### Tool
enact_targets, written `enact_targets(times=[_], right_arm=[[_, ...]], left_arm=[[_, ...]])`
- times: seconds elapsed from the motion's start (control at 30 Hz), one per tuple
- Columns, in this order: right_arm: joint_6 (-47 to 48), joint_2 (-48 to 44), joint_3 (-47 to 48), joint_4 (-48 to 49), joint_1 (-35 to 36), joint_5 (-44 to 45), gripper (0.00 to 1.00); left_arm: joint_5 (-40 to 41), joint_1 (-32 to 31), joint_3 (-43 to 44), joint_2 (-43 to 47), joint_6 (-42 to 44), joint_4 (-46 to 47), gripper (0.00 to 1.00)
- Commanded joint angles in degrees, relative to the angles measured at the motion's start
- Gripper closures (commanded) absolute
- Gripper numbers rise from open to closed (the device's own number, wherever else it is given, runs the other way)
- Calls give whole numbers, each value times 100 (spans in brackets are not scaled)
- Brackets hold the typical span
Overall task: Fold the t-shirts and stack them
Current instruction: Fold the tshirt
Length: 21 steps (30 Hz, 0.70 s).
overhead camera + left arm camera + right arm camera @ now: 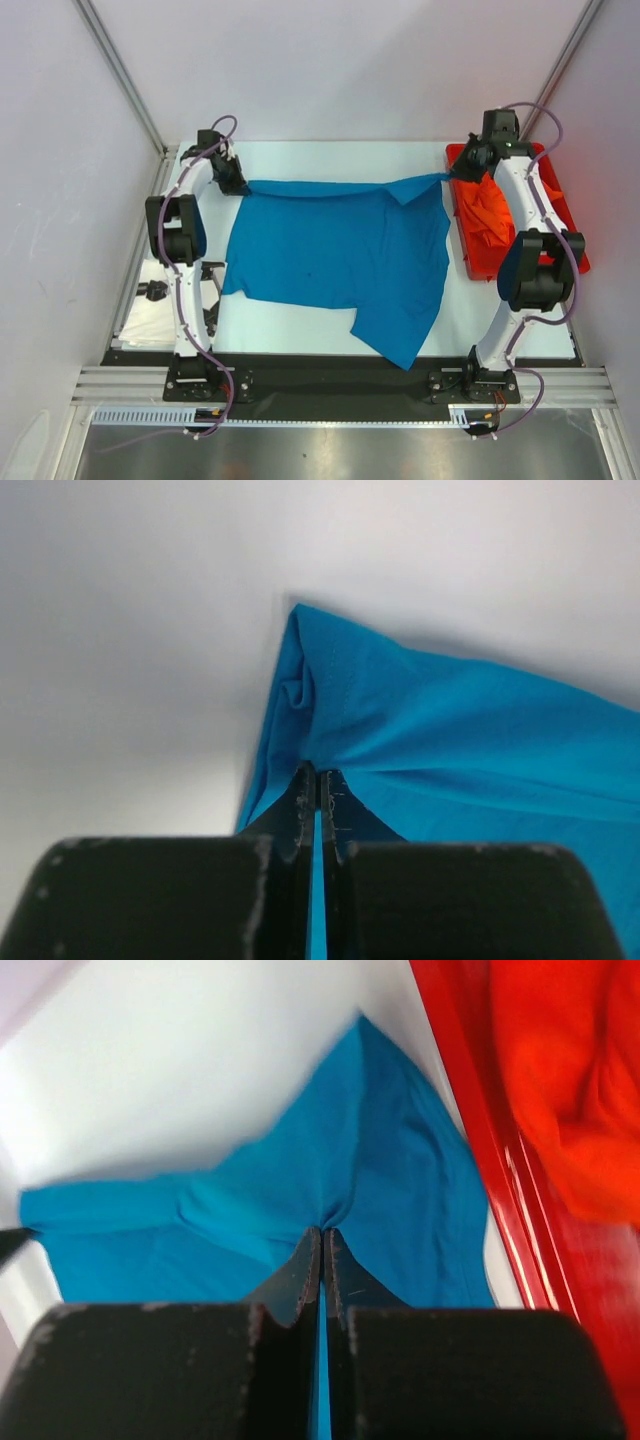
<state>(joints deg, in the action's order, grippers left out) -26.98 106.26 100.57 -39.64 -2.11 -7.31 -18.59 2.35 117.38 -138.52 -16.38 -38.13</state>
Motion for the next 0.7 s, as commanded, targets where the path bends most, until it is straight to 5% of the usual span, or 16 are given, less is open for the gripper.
enact_targets(times=[0.0, 0.67], right_arm=[[-44, -465, -564, -308, 18, -130, 100], [150, -1265, -2094, -369, 17, 19, 100]], left_arm=[[163, 274, 382, 571, 214, -502, 100], [-532, 169, -435, 730, 223, -845, 98]])
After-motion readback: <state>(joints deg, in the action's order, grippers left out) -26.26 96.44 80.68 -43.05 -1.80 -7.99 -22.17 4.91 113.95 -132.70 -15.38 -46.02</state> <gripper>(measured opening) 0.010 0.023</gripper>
